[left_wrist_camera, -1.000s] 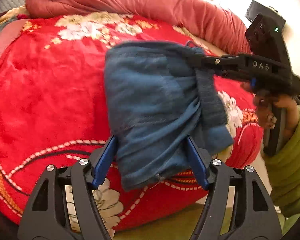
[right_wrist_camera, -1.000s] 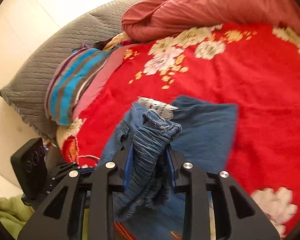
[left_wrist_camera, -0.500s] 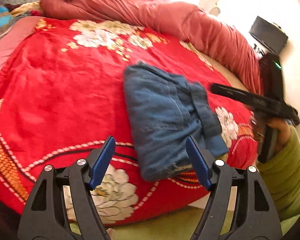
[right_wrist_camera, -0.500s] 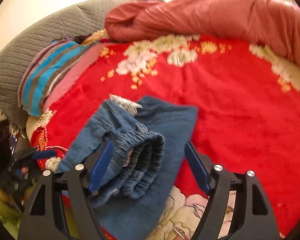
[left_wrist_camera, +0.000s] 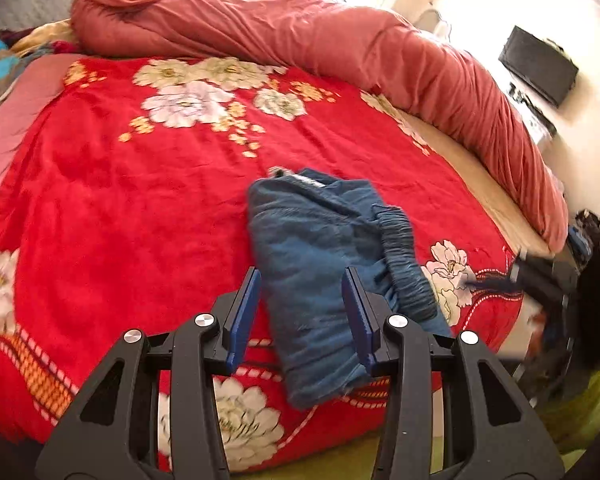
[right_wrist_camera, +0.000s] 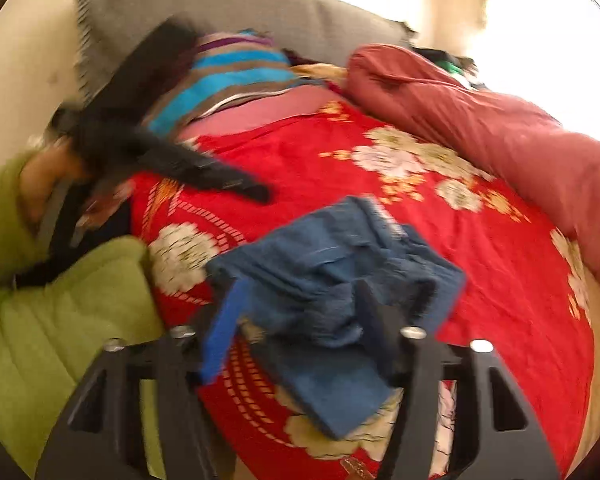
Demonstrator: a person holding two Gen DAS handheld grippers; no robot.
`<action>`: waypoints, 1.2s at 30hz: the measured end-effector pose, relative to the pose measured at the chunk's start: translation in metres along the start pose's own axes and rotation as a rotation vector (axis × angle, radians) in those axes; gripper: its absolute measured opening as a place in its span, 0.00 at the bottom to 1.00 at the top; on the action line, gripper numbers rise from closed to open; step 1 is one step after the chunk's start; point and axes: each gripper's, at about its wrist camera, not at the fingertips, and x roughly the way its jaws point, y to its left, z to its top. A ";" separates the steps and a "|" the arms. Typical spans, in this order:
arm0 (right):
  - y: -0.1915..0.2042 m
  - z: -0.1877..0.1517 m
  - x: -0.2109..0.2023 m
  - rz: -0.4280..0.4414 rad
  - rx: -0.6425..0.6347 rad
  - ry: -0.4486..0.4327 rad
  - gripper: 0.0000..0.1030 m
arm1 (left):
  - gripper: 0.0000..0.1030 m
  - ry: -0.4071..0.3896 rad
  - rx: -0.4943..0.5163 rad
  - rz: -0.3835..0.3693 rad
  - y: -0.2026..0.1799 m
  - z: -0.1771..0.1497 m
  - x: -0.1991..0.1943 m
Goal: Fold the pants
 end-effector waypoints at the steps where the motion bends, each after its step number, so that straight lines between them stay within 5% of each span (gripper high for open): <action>1: 0.007 -0.001 0.006 0.005 -0.025 0.012 0.38 | 0.33 0.015 0.016 0.006 -0.004 0.004 0.006; 14: 0.029 0.000 0.061 -0.020 -0.221 0.082 0.37 | 0.33 0.202 0.047 -0.001 -0.008 0.029 0.091; 17: 0.025 -0.001 0.068 0.079 -0.167 0.103 0.07 | 0.33 0.218 0.029 0.002 -0.001 0.027 0.103; 18: 0.026 -0.001 0.063 0.108 -0.162 0.100 0.06 | 0.33 0.219 0.020 -0.003 0.001 0.026 0.104; 26: 0.032 -0.030 0.072 0.129 -0.142 0.124 0.06 | 0.33 0.193 -0.005 -0.028 0.005 0.026 0.106; 36: 0.031 -0.017 0.038 0.159 -0.066 0.093 0.19 | 0.33 0.159 -0.023 -0.046 0.007 0.023 0.097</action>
